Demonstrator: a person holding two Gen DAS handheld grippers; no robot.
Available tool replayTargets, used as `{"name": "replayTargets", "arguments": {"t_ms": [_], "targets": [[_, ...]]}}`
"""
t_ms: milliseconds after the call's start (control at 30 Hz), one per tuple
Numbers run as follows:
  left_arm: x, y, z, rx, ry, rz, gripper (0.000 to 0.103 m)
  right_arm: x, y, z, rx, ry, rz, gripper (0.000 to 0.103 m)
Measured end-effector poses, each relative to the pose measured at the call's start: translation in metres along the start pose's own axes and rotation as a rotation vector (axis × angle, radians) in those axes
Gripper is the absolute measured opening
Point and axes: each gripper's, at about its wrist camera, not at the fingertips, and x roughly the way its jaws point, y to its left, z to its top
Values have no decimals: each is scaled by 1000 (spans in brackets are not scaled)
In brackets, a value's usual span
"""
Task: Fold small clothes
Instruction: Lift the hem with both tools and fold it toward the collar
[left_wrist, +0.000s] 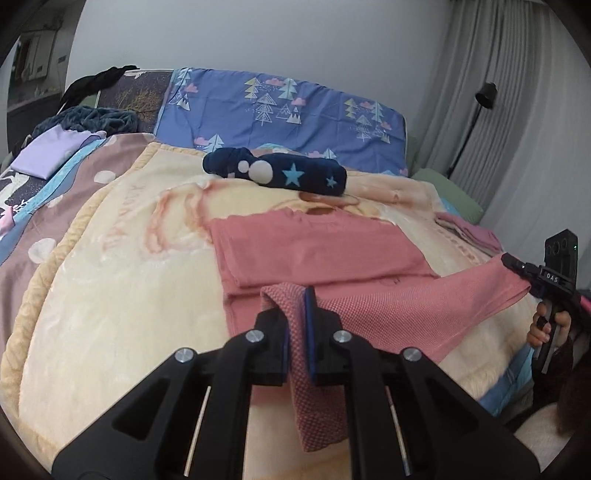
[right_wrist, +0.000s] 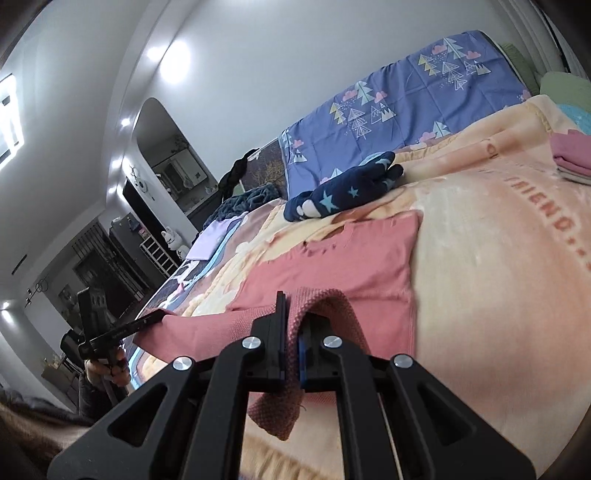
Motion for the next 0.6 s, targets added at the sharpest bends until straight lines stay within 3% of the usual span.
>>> {"name": "replayTargets", "arguments": {"t_ms": [167,267,433,567,600], "targets": [[52,17,40,-10,5,8,9,60,-33,37,14,31,-79,4],[97,35,52,-56,49,19,9,100,-64,44,74,85,-115,4],[165,66,39,-118,173,51,9,145,-102,28,127,181,-190,4],[173,77,28,-156,196,24,10,144,-111,26,151,205,-160,6],[169,77,27,-157,191,17,11,140,-109,26,142,214,-159,11]]}}
